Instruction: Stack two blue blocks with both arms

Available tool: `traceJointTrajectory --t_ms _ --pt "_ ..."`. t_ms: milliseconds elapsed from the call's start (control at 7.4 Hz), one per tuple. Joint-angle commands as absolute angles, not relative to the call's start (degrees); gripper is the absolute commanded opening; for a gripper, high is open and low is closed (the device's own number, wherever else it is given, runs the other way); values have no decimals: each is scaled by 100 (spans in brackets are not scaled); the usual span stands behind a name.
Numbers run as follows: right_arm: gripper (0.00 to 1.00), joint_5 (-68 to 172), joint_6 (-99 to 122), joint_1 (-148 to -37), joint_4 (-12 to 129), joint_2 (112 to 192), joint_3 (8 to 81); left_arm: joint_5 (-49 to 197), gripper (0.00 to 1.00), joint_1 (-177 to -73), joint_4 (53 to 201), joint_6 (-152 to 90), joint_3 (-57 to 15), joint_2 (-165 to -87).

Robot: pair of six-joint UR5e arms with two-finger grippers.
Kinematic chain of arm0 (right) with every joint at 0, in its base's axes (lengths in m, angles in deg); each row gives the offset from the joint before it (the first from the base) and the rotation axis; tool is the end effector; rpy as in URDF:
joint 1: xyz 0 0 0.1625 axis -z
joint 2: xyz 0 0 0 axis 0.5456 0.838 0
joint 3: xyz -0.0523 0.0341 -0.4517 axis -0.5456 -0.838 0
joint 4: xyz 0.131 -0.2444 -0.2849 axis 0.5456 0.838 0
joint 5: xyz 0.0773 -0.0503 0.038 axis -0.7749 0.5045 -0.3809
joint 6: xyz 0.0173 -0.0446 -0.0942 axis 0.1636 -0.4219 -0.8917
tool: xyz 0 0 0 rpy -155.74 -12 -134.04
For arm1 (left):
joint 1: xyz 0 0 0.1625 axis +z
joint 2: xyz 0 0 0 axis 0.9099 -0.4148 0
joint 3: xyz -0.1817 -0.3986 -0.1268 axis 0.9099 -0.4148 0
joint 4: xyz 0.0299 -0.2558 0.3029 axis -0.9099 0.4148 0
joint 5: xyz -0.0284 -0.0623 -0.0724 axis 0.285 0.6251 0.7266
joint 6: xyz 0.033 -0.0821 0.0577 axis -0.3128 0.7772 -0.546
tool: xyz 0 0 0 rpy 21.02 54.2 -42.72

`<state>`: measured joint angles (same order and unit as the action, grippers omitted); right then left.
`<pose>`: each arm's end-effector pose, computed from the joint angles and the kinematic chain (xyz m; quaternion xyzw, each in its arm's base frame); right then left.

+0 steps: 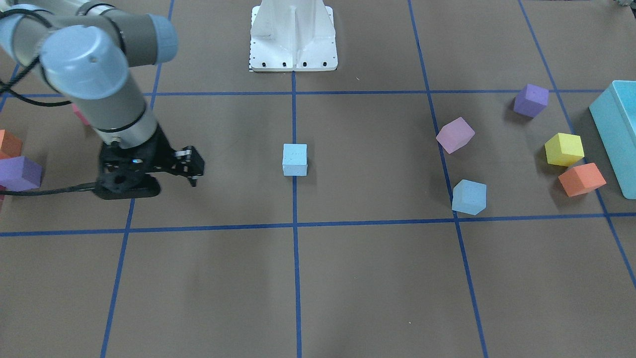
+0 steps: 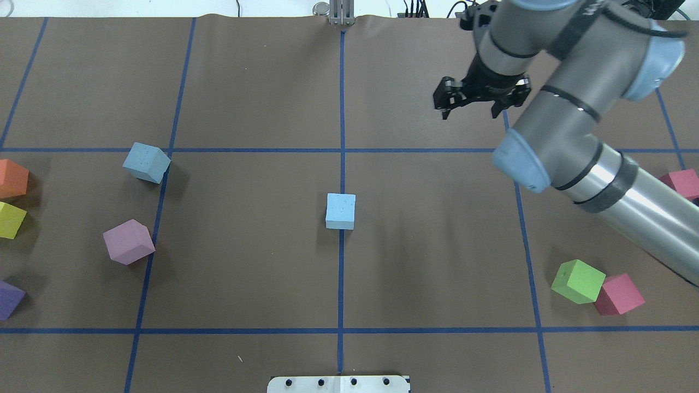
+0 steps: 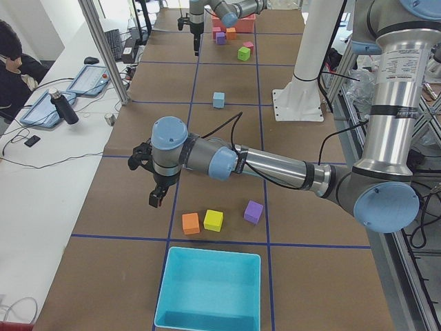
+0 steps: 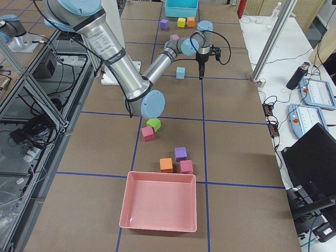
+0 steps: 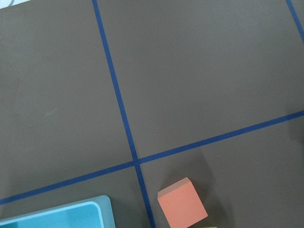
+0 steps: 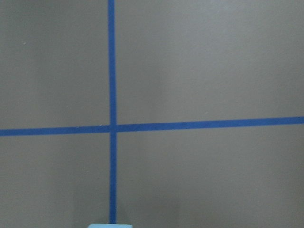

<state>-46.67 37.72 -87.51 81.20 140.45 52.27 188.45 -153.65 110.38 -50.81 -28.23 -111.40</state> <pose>-0.3139 -0.5738 0.3198 0.0476 -0.3737 -0.0162 0.9262 -0.0406 -0.5281 0.5566 0.1978 0.3756 0.1340 0.8955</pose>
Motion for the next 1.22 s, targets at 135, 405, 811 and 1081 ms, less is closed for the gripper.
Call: traceJointTrajectory --t_ms 135,405,811,1081 --pt "100 -5284 376 -10639 8123 15976 5659 18727 99 -14505 11296 -4717 -2859 -11466" --pt "100 -5391 -1081 -11643 8105 16988 5615 18718 99 -13970 11305 -3970 -2894 -11756" --pt "100 -5347 -2078 -12296 7964 18107 5571 17904 99 -12864 11322 -2871 -3210 -11933" --pt "100 -5408 -2019 -12316 7614 18373 5562 17744 99 -12256 11366 -2649 -3106 -12029"
